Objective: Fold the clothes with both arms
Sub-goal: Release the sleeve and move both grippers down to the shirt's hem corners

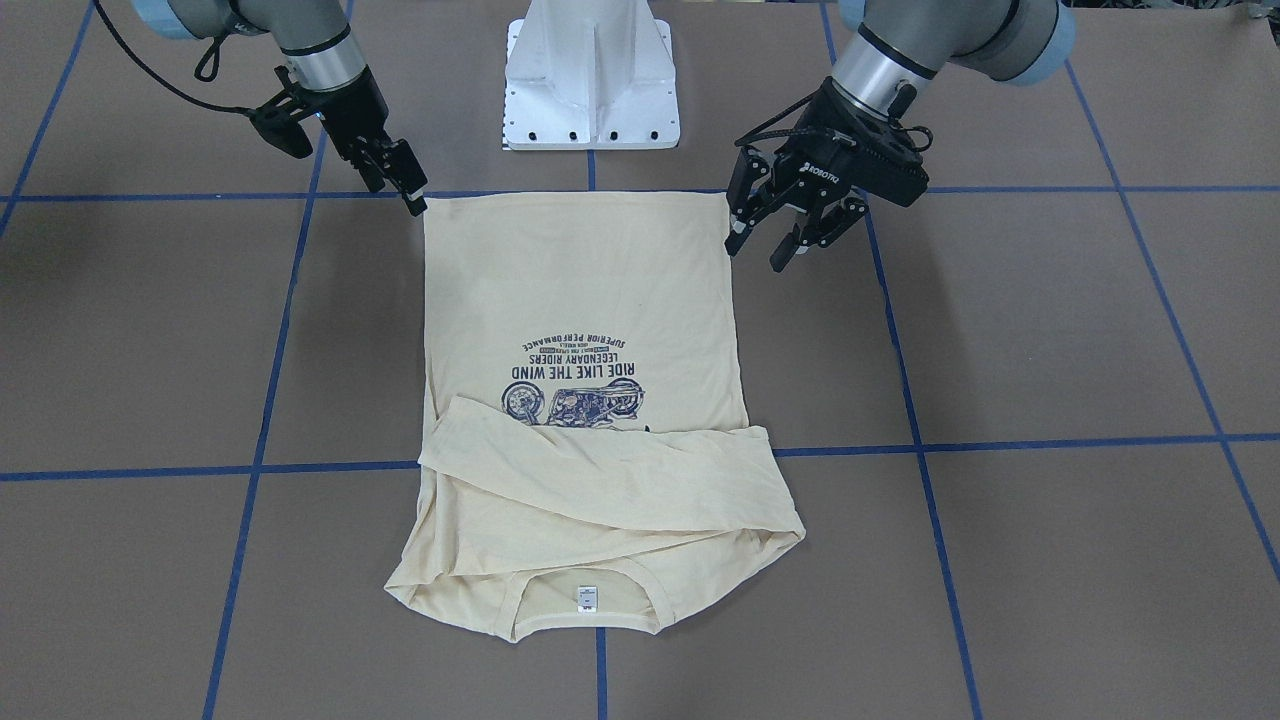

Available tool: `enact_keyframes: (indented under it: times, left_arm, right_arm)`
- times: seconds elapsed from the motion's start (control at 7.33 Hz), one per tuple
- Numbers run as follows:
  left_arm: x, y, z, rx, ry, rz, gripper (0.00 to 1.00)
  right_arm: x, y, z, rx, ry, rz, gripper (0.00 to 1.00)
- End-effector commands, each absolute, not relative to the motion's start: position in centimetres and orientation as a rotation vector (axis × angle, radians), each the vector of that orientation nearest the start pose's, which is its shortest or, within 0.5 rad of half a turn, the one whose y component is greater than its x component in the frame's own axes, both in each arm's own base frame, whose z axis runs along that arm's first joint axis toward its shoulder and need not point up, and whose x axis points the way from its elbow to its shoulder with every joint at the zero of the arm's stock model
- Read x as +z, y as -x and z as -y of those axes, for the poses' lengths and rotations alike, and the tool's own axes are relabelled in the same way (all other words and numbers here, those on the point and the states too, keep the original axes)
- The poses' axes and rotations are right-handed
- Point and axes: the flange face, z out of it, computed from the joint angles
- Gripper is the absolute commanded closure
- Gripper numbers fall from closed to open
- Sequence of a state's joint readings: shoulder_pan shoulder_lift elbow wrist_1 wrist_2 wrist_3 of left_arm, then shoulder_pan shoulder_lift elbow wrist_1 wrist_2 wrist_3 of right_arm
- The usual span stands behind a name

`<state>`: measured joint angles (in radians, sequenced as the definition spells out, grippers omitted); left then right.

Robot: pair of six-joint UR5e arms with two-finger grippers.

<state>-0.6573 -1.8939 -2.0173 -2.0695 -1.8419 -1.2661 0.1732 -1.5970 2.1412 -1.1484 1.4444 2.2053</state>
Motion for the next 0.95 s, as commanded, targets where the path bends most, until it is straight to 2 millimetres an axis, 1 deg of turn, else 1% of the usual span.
enact_keyframes:
  times: [0.0, 0.14, 0.27, 0.41, 0.68, 0.82]
  left_arm:
    - [23.3, -35.7, 41.1, -0.136, -0.37, -1.214, 0.38]
    - [23.5, -35.6, 41.0, -0.136, -0.37, -1.213, 0.37]
    - [23.2, -35.5, 40.9, -0.136, -0.372, -1.218, 0.36]
    - [23.3, -35.5, 40.9, -0.137, -0.371, -1.217, 0.36]
    - [23.4, -35.5, 41.0, -0.137, -0.369, -1.214, 0.35]
    - [23.6, -35.6, 40.9, -0.137, -0.367, -1.212, 0.35]
  right_arm:
    - [36.1, 45.0, 19.9, 0.803, 0.097, 0.996, 0.08]
    - [35.7, 47.3, 19.9, 0.8, 0.099, 0.998, 0.11]
    - [35.5, 47.6, 20.1, 0.801, 0.099, 1.0, 0.14]
    - [35.9, 47.3, 20.1, 0.804, 0.093, 0.976, 0.18]
    - [36.7, 47.4, 20.1, 0.801, 0.089, 0.953, 0.2]
    - [36.7, 47.4, 20.1, 0.8, 0.088, 0.945, 0.22]
